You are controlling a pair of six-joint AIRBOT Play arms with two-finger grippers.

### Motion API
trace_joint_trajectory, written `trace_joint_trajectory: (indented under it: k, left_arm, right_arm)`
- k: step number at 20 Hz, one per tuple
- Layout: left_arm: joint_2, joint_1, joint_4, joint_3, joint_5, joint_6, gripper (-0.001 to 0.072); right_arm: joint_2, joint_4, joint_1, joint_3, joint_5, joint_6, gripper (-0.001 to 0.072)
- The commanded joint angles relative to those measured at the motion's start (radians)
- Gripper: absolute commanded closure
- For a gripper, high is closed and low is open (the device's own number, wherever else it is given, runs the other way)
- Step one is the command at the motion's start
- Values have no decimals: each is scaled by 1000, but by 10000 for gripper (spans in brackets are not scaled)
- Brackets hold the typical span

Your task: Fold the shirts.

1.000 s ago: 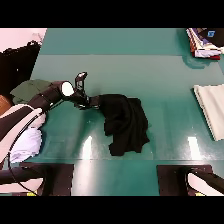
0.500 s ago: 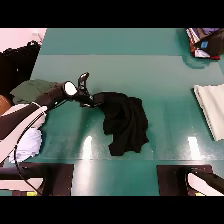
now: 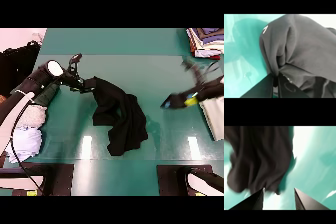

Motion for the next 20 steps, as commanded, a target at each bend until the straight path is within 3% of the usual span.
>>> trace_joint_trajectory:
  k: [1, 7, 9, 10, 11, 17, 20]
  left_arm:
    - [-2, 12, 8, 35, -38, 31, 678]
    - [-2, 12, 32, 35, -61, 32, 678]
    - [-2, 13, 35, 35, -72, 32, 678]
    - [-2, 12, 37, 35, -75, 34, 678]
    - [0, 13, 44, 36, -75, 41, 679]
    - [158, 13, 404, 159, -122, 50, 679]
    - [293, 13, 490, 242, -114, 62, 679]
  right_arm:
    - [-79, 58, 105, -236, -73, -24, 276]
    - [-216, 64, 229, -243, -159, -29, 293]
    - [-223, 62, 229, -216, -166, -53, 595]
    - [-222, 61, 227, -203, -176, -57, 676]
    - [-222, 51, 218, -184, -178, -59, 698]
    - [-60, -202, 29, 61, -167, 45, 699]
    - [51, -205, -106, 243, -182, 45, 699]
